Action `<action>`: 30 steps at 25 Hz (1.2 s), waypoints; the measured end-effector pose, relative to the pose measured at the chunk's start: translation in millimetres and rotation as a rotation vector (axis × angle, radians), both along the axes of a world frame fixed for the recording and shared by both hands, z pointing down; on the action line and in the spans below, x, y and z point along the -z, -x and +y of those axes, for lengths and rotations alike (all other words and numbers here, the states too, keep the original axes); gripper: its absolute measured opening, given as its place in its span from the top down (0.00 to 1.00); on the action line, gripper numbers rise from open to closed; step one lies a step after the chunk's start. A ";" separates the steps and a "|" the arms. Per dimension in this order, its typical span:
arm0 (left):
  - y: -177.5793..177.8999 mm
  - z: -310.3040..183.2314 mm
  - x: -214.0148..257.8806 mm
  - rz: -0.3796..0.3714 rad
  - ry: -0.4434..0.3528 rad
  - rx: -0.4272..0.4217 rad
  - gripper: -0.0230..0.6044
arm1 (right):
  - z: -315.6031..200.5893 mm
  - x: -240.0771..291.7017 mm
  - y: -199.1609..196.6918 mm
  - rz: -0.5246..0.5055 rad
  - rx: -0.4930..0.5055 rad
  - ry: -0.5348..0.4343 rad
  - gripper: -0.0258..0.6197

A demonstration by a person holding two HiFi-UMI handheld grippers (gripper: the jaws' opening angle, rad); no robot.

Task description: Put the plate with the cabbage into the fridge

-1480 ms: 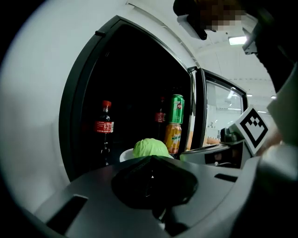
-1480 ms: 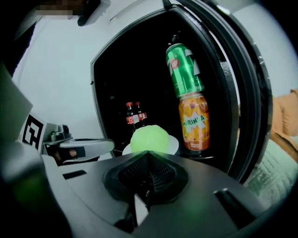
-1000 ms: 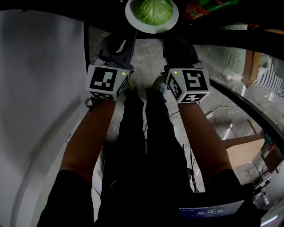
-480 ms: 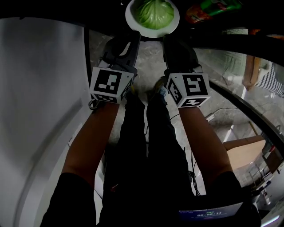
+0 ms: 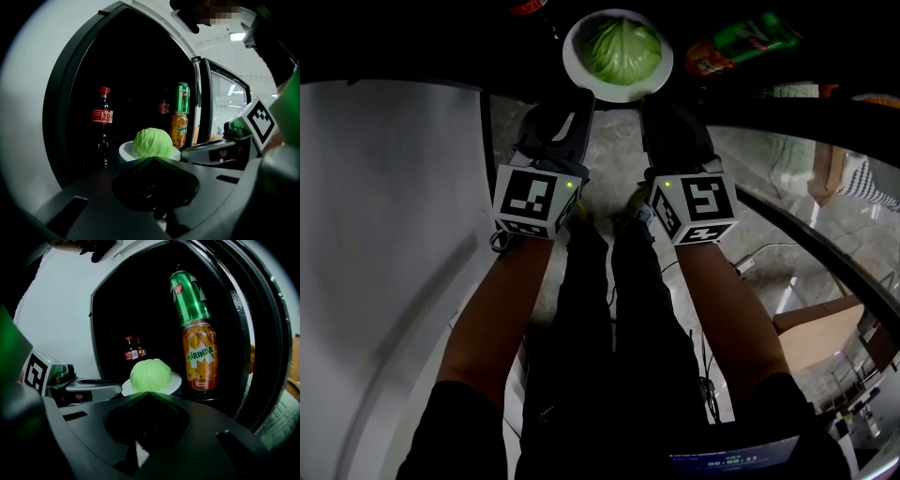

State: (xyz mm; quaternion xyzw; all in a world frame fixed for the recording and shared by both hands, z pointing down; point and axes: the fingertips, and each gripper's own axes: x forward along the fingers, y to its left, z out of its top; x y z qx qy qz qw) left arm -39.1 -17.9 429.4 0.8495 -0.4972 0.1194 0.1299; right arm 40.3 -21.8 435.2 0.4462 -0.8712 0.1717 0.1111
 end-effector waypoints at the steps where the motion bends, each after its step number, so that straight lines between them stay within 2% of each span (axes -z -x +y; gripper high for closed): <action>1: 0.6 -1.6 -0.5 0.003 0.003 0.001 0.96 | -1.8 -0.1 0.6 0.001 0.000 -0.002 0.95; 25: 3.8 -40.6 0.7 0.043 0.113 0.016 0.96 | -38.7 0.2 5.0 0.012 0.022 0.001 0.95; 30: 4.2 -39.5 -2.0 0.022 0.117 0.013 0.96 | -36.6 -2.8 1.8 0.026 0.022 0.002 0.95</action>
